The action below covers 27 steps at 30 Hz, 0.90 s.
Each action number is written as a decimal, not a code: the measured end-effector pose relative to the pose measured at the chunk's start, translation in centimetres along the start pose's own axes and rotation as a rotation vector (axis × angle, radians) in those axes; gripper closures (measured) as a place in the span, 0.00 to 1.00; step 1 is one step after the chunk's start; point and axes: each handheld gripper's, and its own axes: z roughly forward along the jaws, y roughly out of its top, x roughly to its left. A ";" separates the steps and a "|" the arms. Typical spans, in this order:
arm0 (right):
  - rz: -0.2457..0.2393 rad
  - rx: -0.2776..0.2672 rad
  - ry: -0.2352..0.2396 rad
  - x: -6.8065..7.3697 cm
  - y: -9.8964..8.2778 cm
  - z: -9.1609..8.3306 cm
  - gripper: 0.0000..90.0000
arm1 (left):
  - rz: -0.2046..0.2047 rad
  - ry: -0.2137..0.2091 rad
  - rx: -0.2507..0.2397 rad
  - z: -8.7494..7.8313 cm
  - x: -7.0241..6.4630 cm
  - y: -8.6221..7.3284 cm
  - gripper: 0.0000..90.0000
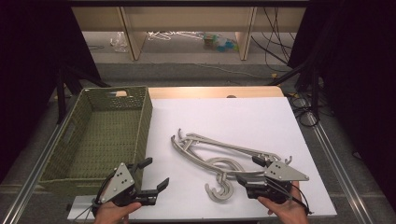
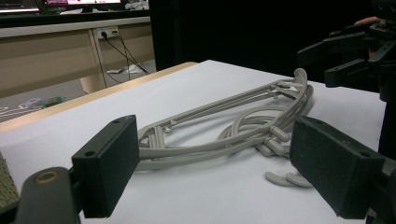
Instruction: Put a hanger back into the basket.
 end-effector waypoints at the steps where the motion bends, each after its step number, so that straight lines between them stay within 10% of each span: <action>1: -0.016 0.012 -0.009 0.0 0.0 0.0 0.22 | 0.005 -0.001 0.004 0.0 0.0 0.0 0.18; 27: -0.221 0.369 0.088 -4.2 -0.5 2.9 0.43 | 0.038 -0.034 0.068 0.5 -0.5 -0.4 0.18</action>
